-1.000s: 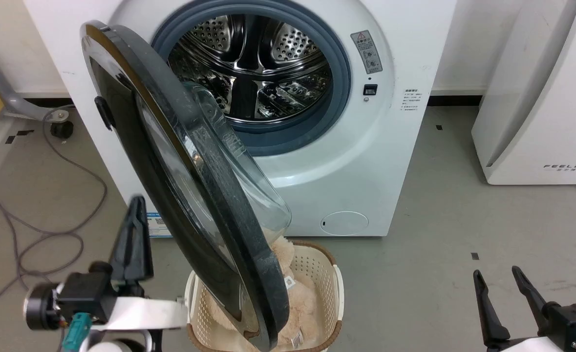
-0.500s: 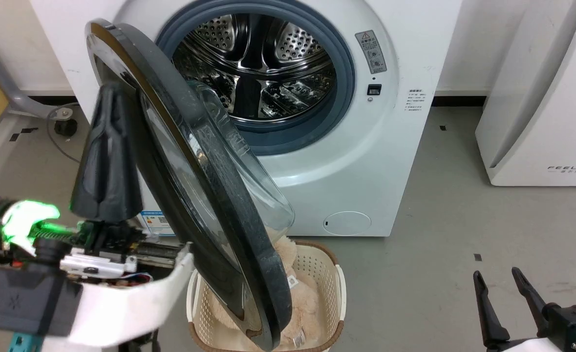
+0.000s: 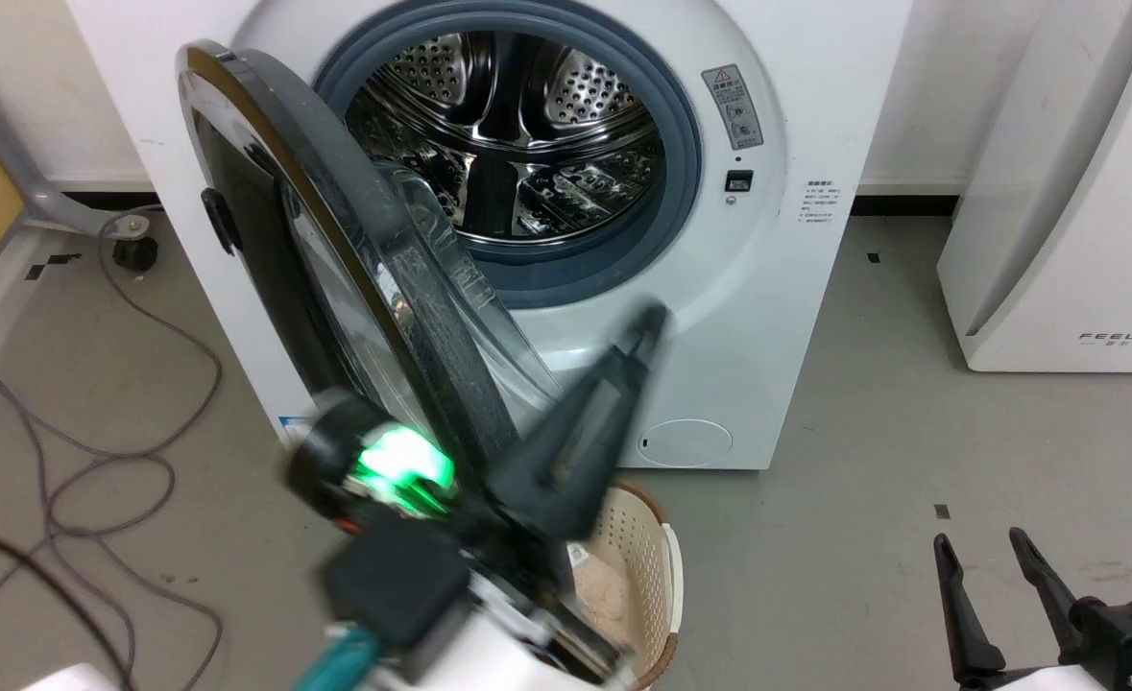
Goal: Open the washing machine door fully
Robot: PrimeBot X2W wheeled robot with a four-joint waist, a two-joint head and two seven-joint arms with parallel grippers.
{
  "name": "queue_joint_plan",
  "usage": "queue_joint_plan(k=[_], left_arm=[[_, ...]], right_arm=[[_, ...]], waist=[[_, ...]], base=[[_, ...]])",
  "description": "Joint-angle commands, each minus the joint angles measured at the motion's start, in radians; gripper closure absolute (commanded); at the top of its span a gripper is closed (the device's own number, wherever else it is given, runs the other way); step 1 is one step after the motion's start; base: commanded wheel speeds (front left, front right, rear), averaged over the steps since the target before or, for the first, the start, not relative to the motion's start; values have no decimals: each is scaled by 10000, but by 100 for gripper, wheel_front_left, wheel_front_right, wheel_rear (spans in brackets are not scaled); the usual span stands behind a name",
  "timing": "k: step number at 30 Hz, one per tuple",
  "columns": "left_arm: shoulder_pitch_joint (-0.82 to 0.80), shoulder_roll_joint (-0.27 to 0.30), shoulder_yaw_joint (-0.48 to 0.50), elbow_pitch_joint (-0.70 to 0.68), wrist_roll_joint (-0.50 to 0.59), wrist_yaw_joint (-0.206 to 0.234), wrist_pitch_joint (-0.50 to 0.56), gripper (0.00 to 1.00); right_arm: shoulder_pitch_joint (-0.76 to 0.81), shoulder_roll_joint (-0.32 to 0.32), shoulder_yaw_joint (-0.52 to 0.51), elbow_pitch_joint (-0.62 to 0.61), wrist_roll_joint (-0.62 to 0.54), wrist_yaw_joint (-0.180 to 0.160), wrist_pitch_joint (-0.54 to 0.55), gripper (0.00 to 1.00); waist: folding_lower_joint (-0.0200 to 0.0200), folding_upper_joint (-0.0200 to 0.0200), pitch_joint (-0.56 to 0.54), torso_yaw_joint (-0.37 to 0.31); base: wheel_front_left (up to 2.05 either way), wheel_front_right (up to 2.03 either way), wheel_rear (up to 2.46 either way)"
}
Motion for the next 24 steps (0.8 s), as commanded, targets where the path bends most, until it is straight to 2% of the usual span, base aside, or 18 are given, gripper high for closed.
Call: queue_joint_plan(k=[1,6,10,15,24], left_arm=[[213,0,-160,93,-85,-47,126,100],[962,9,-1221,698,-581,-111,925,100],[1626,80,-1488,1287,-730,122,1481,100],[2015,190,-1336,2256,-576,577,1601,100],[1436,-3,-682,4124,-563,1266,877,100]], right_arm=[[169,32,-7,34,41,6,-29,0],[201,32,-3,108,83,6,-32,0],[187,32,58,157,99,6,-50,0],[157,32,83,239,118,6,-75,0],[60,32,195,337,98,6,-72,0]], waist=[[0,0,-3,10],[0,0,-12,45],[0,0,16,31],[0,0,88,57],[0,0,131,41]], base=[[0,0,0],[0,0,0],[0,0,0],[0,0,0],[0,0,0]])
